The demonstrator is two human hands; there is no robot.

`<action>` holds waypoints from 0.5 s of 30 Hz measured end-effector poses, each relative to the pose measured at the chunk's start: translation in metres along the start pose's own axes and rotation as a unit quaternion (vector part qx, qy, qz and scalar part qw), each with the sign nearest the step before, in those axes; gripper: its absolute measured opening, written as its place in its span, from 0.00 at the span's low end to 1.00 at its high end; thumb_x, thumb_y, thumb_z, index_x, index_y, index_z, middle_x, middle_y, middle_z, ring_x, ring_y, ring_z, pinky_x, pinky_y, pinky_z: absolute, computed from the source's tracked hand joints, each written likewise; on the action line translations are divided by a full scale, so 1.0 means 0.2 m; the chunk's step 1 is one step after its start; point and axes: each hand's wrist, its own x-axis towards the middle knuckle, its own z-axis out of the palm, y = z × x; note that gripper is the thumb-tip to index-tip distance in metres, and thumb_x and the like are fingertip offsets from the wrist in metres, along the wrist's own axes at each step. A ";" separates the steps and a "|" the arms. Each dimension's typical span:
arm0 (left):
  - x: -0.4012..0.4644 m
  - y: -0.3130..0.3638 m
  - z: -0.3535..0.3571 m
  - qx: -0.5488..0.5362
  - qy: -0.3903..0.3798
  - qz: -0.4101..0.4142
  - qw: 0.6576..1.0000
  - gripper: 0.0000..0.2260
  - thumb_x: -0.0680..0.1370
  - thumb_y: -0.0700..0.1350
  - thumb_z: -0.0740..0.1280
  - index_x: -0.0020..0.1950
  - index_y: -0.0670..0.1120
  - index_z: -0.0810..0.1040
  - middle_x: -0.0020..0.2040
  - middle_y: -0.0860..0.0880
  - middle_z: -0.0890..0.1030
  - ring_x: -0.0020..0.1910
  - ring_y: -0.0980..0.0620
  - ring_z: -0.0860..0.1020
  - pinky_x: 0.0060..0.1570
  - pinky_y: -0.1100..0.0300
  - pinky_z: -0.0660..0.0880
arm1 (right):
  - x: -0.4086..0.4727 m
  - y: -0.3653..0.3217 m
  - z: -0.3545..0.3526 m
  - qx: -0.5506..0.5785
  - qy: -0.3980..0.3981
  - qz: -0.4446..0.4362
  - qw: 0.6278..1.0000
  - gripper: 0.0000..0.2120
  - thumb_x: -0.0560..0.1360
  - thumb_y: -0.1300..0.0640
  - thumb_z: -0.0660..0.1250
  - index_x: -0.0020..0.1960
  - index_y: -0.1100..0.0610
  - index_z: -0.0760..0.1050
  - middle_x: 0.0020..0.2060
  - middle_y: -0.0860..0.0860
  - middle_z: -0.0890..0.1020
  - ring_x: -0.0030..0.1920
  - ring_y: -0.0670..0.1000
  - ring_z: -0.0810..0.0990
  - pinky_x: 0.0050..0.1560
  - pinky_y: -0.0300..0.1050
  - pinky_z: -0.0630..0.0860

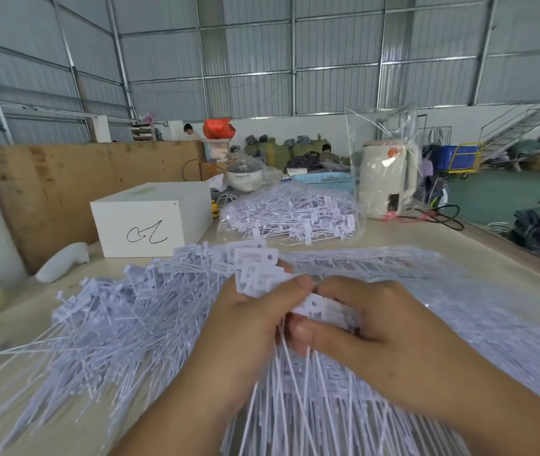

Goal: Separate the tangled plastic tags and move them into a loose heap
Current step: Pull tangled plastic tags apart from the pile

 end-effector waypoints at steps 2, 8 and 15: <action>0.00 0.00 -0.01 0.025 -0.002 0.003 1.000 0.05 0.67 0.48 0.78 0.35 0.51 0.83 0.30 0.44 0.80 0.26 0.49 0.77 0.26 0.57 0.75 | 0.00 0.01 -0.02 0.008 -0.001 0.023 1.000 0.15 0.76 0.37 0.64 0.46 0.48 0.79 0.22 0.45 0.69 0.21 0.45 0.65 0.25 0.36 0.57; 0.00 -0.04 -0.01 0.090 -0.036 -0.012 0.995 0.15 0.66 0.63 0.70 0.37 0.52 0.83 0.27 0.45 0.78 0.23 0.50 0.75 0.27 0.59 0.74 | 0.01 0.05 0.00 0.087 -0.023 0.059 0.994 0.19 0.77 0.44 0.66 0.35 0.57 0.71 0.23 0.48 0.61 0.24 0.46 0.60 0.27 0.40 0.57; 0.00 -0.03 0.01 0.051 0.001 0.006 0.999 0.08 0.67 0.56 0.73 0.36 0.52 0.82 0.31 0.41 0.79 0.30 0.43 0.76 0.33 0.50 0.75 | 0.01 0.03 0.02 0.135 -0.014 0.055 0.989 0.19 0.78 0.46 0.66 0.39 0.61 0.76 0.28 0.55 0.75 0.28 0.56 0.72 0.33 0.52 0.72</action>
